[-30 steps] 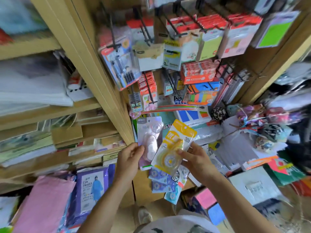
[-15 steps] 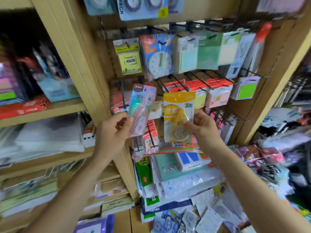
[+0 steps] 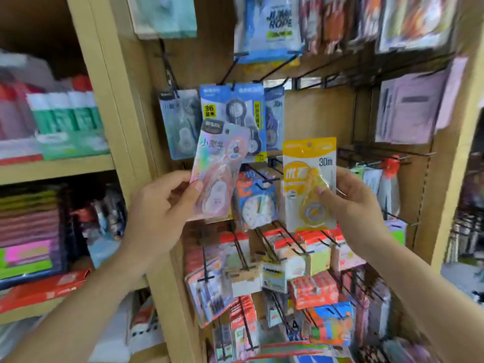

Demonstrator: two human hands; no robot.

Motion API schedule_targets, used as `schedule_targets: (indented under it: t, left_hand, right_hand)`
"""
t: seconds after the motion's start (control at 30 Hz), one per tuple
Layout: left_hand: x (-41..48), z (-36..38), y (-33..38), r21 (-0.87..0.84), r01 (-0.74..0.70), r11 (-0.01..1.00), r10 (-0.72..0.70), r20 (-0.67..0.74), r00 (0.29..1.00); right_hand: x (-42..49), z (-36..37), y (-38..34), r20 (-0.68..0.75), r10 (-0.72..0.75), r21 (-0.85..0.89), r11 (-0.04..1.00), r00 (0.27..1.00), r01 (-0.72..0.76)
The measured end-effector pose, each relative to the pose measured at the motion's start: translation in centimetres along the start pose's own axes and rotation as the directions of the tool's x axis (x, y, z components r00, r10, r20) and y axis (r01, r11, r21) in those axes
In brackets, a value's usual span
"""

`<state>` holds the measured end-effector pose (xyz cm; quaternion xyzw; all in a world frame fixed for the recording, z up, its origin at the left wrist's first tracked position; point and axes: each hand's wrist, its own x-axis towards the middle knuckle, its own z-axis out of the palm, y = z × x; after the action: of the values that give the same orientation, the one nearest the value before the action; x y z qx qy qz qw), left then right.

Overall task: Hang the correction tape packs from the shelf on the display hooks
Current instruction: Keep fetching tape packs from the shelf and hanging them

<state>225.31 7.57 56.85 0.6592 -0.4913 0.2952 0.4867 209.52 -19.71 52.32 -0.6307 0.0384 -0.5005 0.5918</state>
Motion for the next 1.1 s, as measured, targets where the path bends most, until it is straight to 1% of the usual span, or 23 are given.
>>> schedule_targets:
  t: [0.1,0.2,0.27,0.33,0.47,0.57,0.63,0.7,0.8,0.93,1.1]
  left_hand:
    - [3.4,-0.9,0.1,0.043,-0.058,0.997,0.061,-0.071,0.996]
    - [6.7,-1.5,-0.5,0.076,-0.108,0.991,0.117,-0.136,0.984]
    - [8.5,-1.8,-0.8,0.132,-0.159,0.978,0.181,-0.179,0.967]
    - [10.0,-1.9,-1.0,0.229,-0.202,0.952,0.251,-0.214,0.944]
    - [12.4,-2.1,-2.2,0.437,-0.301,0.847,0.429,-0.229,0.874]
    - [13.1,-2.3,-3.4,0.573,-0.377,0.728,0.556,-0.172,0.813]
    - [13.0,-2.0,-4.1,0.636,-0.403,0.658,0.606,-0.129,0.785]
    - [12.8,-1.9,-4.3,0.661,-0.411,0.627,0.626,-0.114,0.771]
    - [13.0,-1.8,-4.3,0.683,-0.403,0.609,0.633,-0.113,0.765]
    - [13.0,-1.7,-4.4,0.701,-0.397,0.593,0.639,-0.109,0.762]
    - [13.0,-1.6,-4.6,0.705,-0.390,0.593,0.633,-0.108,0.767]
  right_hand:
    - [2.7,0.4,-2.1,-0.038,-0.072,-0.008,0.997,0.997,0.071]
    - [5.1,0.8,-3.8,-0.051,-0.100,-0.015,0.995,0.994,0.099]
    - [6.8,1.0,-4.5,-0.046,-0.106,-0.035,0.994,0.993,0.105]
    - [8.5,1.4,-5.0,-0.032,-0.102,-0.070,0.993,0.994,0.100]
    - [11.2,2.5,-5.3,-0.004,-0.118,-0.138,0.983,0.993,0.117]
    - [12.5,3.4,-5.4,0.004,-0.144,-0.179,0.974,0.990,0.142]
    - [13.4,3.8,-5.1,-0.006,-0.165,-0.208,0.965,0.986,0.160]
    - [14.1,4.1,-4.7,-0.010,-0.180,-0.223,0.959,0.984,0.173]
    - [14.3,4.3,-3.6,-0.005,-0.215,-0.239,0.949,0.977,0.208]
    - [13.9,5.0,-2.8,-0.008,-0.251,-0.153,0.957,0.968,0.247]
    - [14.2,5.9,-1.9,-0.037,-0.175,-0.099,0.980,0.984,0.171]
